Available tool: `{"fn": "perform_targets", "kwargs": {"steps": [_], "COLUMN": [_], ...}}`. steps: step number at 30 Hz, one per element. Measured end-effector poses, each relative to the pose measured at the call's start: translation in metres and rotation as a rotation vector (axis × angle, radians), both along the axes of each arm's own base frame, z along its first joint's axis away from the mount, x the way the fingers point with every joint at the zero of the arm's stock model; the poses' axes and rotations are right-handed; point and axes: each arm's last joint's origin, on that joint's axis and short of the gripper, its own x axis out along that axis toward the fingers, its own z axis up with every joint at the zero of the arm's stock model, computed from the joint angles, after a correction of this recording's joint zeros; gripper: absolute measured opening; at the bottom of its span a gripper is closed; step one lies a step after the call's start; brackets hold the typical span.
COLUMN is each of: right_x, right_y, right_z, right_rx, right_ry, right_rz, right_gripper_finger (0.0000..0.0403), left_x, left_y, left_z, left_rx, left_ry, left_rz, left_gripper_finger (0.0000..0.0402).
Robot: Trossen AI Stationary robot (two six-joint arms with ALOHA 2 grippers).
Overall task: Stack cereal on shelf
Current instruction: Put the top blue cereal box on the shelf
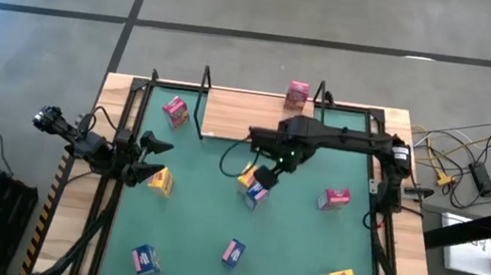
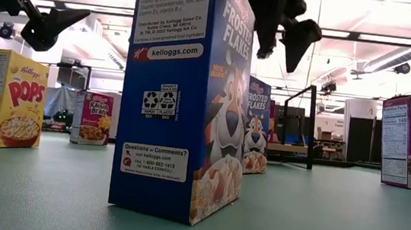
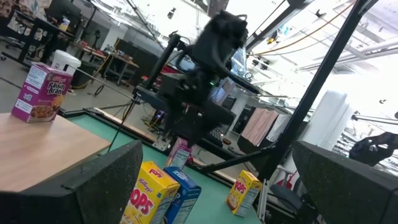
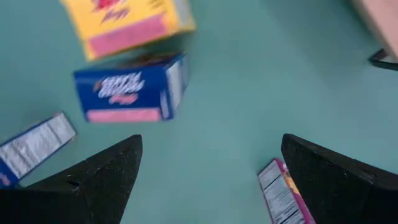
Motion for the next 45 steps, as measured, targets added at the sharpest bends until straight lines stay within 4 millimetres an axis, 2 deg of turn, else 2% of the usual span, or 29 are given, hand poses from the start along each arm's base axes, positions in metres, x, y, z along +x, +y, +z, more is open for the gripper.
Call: {"fn": "perform_targets", "kwargs": {"steps": [15, 20, 29, 38, 45], "right_x": [0.021, 0.022, 0.026, 0.025, 0.027], "right_y": [0.068, 0.082, 0.083, 0.082, 0.074], "right_z": [0.003, -0.011, -0.016, -0.017, -0.026], "right_rx": [0.039, -0.067, -0.07, -0.111, -0.124], "right_ry": [-0.237, -0.171, -0.159, -0.153, -0.141], "right_rz": [0.201, 0.201, 0.162, 0.212, 0.189], "right_gripper_finger": [0.0372, 0.0372, 0.0373, 0.0373, 0.0373], "left_x": [0.0, 0.0, 0.0, 0.0, 0.0], "left_y": [0.0, 0.0, 0.0, 0.0, 0.0], "left_z": [0.0, 0.0, 0.0, 0.0, 0.0], "left_rx": [0.0, 0.0, -0.001, 0.0, 0.0], "left_ry": [0.0, 0.0, 0.0, 0.0, 0.0], "left_rz": [0.0, 0.0, 0.0, 0.0, 0.0], "left_gripper_finger": [0.0398, 0.0398, 0.0398, 0.0398, 0.0398]}}
